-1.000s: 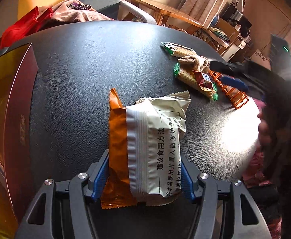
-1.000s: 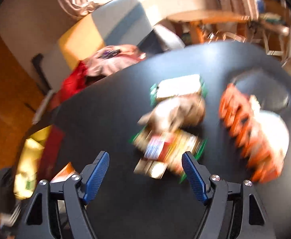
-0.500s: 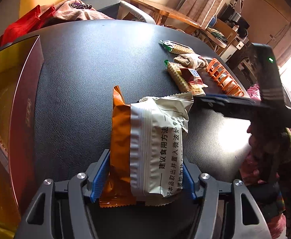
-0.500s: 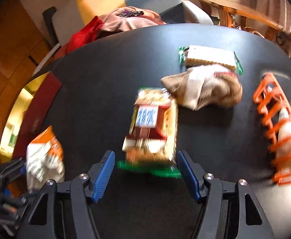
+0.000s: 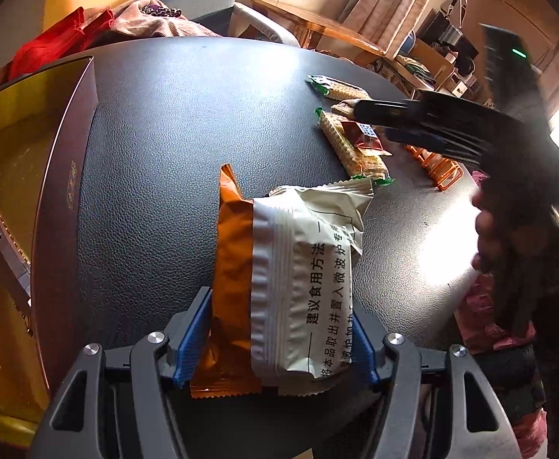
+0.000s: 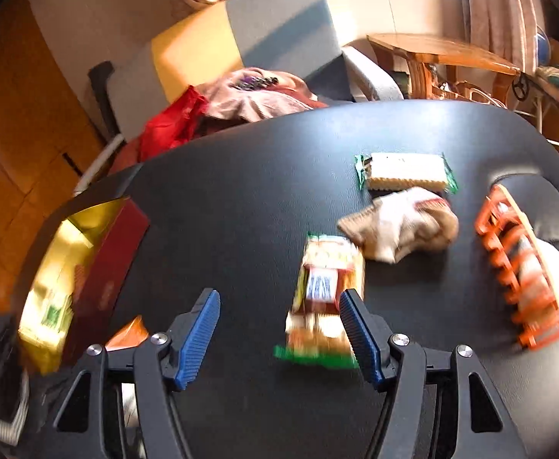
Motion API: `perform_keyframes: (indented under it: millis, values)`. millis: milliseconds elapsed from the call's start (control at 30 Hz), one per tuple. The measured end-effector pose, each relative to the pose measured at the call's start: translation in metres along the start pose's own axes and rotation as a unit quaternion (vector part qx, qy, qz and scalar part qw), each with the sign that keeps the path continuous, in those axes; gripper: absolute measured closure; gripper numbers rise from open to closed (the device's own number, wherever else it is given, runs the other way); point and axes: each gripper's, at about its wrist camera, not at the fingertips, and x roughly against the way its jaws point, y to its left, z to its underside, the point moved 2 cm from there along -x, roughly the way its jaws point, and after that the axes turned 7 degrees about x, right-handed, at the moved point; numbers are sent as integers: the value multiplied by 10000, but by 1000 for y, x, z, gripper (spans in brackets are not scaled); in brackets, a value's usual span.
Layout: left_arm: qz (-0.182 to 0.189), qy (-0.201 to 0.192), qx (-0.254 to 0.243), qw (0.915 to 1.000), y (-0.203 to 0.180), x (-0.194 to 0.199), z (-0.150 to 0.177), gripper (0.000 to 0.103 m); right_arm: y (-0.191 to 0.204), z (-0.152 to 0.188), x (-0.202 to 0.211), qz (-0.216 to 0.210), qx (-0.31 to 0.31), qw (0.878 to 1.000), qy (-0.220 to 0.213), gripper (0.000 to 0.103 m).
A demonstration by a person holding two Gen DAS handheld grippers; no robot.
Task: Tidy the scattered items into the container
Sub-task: 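Hold the snack bag in the left gripper while the right tool approaches the red chocolate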
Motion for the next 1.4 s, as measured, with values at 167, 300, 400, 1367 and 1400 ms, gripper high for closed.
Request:
perform_keyframes:
  millis: [167, 300, 400, 1367, 1400]
  values:
    - [16, 9, -64, 10000, 0, 3, 7, 37, 24, -17, -7, -1101, -27, 9939, 2, 40]
    - [2, 0, 5, 10000, 0, 4, 8, 37, 30, -17, -1, -973, 26, 9953, -15, 39]
    - [-26, -11, 6, 10000, 0, 5, 9, 37, 30, -20, -11, -843, -64, 9964, 74, 38]
    - [-109, -22, 22, 9999, -4, 0, 9, 36, 30, 1, -14, -454, 2173, 9732, 606, 53]
    - [-115, -16, 0, 9999, -4, 1, 9, 36, 32, -5, -16, -453, 2270, 9710, 595, 53]
